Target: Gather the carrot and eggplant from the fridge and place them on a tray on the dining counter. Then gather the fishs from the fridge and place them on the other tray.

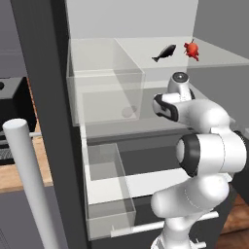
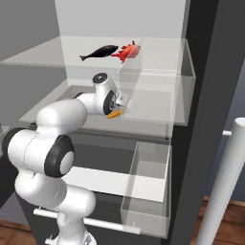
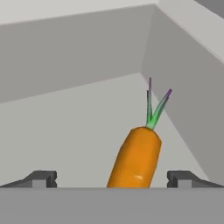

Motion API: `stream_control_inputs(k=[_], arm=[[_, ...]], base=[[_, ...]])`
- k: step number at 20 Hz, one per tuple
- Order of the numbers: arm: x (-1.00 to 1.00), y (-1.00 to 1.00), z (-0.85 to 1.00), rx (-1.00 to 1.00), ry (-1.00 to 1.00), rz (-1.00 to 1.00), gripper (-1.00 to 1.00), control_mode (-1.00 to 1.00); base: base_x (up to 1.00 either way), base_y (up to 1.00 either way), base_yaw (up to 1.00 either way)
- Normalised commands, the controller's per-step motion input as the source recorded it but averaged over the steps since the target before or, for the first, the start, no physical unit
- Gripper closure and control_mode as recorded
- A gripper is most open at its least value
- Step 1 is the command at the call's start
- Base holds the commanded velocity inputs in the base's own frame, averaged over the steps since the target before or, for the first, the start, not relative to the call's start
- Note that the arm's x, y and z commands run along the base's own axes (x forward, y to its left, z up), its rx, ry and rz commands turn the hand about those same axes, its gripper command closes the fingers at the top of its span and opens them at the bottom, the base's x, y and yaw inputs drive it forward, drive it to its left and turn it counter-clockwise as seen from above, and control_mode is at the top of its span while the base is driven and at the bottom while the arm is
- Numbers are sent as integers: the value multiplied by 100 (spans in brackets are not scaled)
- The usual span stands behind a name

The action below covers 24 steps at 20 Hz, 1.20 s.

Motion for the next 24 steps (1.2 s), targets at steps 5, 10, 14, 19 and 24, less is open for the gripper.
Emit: stream_control_inputs(k=[5,10,14,19,24], arm=[[12,-1,-19,0,0,0,-100,-100],[0,-2,-21,0,0,0,-100,-100],[0,0,-27,0,1,0,-100,-100],[0,0,-29,0,0,0,100,-100],[-3,0,-11,0,-1,0,100,-100]], base=[[0,0,0],[0,0,0],[0,0,0],[0,0,0],[0,0,0]])
